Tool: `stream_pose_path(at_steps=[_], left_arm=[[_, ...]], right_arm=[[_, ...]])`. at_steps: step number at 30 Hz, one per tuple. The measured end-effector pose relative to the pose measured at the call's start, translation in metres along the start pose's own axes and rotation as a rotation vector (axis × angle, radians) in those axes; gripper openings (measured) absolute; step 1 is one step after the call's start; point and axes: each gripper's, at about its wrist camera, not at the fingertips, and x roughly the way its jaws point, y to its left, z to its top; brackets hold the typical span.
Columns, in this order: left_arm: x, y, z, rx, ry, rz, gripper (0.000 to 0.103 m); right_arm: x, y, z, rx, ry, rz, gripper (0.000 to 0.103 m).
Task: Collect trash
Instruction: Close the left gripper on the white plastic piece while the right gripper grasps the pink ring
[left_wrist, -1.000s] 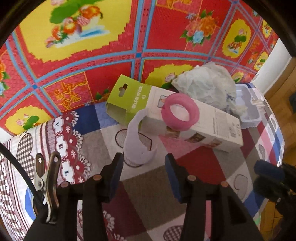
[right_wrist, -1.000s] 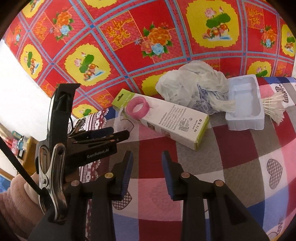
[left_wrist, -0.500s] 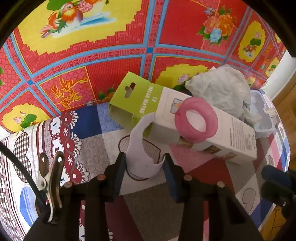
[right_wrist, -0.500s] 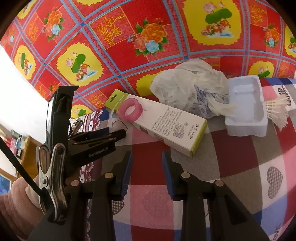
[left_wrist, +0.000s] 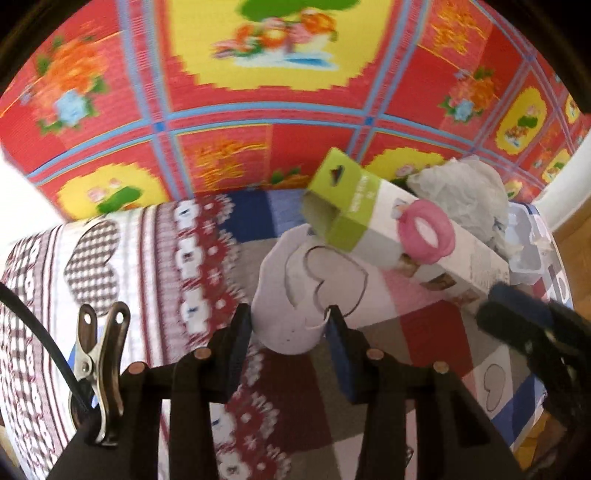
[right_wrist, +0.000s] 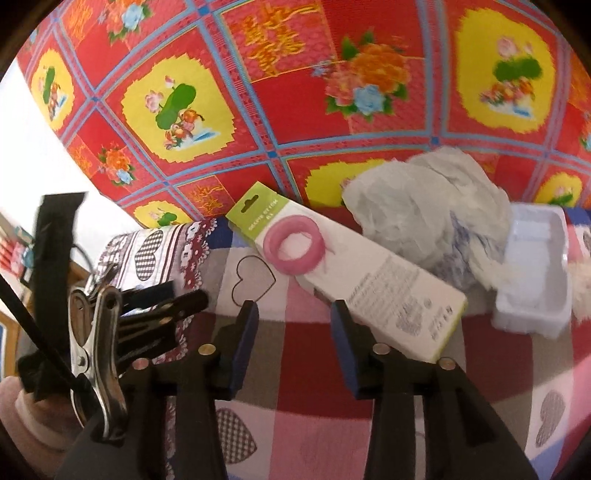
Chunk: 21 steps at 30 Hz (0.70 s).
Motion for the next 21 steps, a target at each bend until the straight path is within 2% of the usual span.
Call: stream_pose_path(at_steps=[3,15,18,20,21], left_arm=[[-0.007,0.014,-0.005,-0.019,-0.008,0.008,0.042],[-0.032,0.042,-0.015,-0.083,-0.023,0.026,0.042],[-0.041,0.035,-0.015,-0.094,-0.028,0.032,0.042],[-0.044,0.032,-0.016,-0.099,-0.03,0.034,0.042],[-0.047,0.031,-0.018,-0.1,-0.031,0.037,0.042]], right_arm=[[0.009,0.004,0.008,-0.028,-0.003,-0.02,0.051],[0.042,0.011,0.029,-0.12,-0.032,-0.101,0.051],[0.044,0.011,0.03,-0.123,-0.039,-0.111,0.051],[0.045,0.013,0.03,-0.127,-0.04,-0.119,0.049],[0.045,0.013,0.03,-0.128,-0.042,-0.12,0.044]])
